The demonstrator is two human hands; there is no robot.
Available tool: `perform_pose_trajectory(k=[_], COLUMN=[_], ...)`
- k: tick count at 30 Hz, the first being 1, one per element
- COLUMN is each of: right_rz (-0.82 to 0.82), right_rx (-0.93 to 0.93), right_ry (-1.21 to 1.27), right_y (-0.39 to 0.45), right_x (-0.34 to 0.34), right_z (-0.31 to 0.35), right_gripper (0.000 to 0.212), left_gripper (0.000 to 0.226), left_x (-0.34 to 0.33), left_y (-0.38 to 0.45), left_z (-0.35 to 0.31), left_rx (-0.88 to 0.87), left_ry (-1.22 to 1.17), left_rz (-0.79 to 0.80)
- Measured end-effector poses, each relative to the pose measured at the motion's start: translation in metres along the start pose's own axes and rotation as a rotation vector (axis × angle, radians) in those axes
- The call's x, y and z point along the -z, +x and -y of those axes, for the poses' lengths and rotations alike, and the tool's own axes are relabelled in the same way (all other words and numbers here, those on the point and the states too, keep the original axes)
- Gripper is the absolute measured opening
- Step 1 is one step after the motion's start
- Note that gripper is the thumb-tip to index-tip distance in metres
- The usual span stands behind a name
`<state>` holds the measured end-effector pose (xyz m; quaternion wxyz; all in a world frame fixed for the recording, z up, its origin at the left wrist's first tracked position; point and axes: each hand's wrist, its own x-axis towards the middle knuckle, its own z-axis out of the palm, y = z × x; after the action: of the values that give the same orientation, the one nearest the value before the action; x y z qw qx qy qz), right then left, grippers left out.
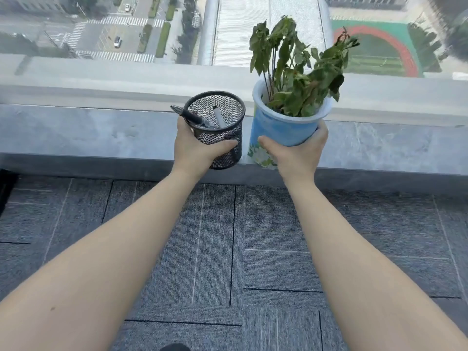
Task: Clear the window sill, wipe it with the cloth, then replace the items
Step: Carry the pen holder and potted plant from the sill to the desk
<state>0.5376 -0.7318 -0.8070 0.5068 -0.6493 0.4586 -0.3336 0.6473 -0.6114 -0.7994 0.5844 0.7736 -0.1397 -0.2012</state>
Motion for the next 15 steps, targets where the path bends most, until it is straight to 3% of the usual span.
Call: perform_pose_trajectory(k=[6, 15], right_rz=[0.072, 0.132], right_rx=[-0.071, -0.097], right_ry=[-0.010, -0.020], right_y=[-0.047, -0.112], right_x=[0.034, 0.112], right_z=[0.080, 0.304], right_gripper=[0.092, 0.090], left_gripper=[0.071, 0.080], left_x=[0.041, 0.129], left_y=[-0.053, -0.145], left_z=[-0.074, -0.284], left_rx=[0.084, 0.125], left_ry=[-0.018, -0.013], left_rz=[0.009, 0.008])
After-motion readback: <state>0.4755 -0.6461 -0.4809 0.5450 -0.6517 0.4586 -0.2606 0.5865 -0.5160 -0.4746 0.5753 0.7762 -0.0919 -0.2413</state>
